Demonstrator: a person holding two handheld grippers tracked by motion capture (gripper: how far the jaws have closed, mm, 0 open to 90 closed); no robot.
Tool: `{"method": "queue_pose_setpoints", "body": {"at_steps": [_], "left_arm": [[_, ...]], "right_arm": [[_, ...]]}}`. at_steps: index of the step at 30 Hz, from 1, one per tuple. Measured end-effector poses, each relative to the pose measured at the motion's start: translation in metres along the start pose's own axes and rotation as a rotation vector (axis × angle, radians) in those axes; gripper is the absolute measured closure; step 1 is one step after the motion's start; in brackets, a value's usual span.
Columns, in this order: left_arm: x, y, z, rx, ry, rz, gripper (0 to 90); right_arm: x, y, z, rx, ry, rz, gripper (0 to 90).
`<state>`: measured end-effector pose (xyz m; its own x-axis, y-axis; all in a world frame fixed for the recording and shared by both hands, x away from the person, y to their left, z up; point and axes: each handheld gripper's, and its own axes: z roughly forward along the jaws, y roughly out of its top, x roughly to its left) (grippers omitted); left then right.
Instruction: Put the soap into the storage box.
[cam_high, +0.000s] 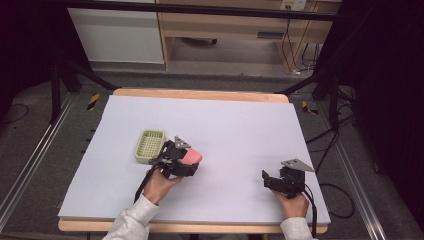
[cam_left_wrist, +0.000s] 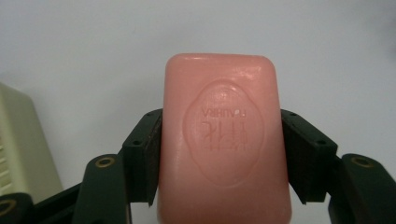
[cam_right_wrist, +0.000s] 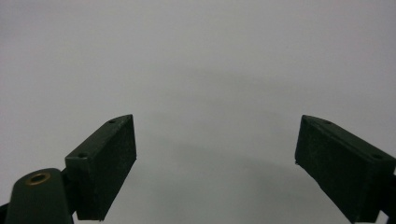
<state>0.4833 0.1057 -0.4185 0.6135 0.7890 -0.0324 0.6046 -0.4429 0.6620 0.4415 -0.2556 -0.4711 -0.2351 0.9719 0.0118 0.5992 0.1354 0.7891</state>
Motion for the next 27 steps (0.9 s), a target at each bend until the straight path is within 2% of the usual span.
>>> {"method": "queue_pose_setpoints", "body": {"at_steps": [7,13,27], "left_arm": [[0.009,-0.004,-0.009,-0.011,0.018,-0.004,37.1],[0.018,-0.006,-0.014,-0.023,0.020,-0.028,37.1],[0.043,-0.007,-0.025,-0.042,0.060,-0.075,37.1]], "right_arm": [[0.000,0.000,0.000,0.001,-0.002,-0.001,12.9],[0.000,0.000,0.000,0.000,0.002,-0.003,12.9],[0.001,0.000,-0.001,-0.001,0.007,0.003,12.8]]}}
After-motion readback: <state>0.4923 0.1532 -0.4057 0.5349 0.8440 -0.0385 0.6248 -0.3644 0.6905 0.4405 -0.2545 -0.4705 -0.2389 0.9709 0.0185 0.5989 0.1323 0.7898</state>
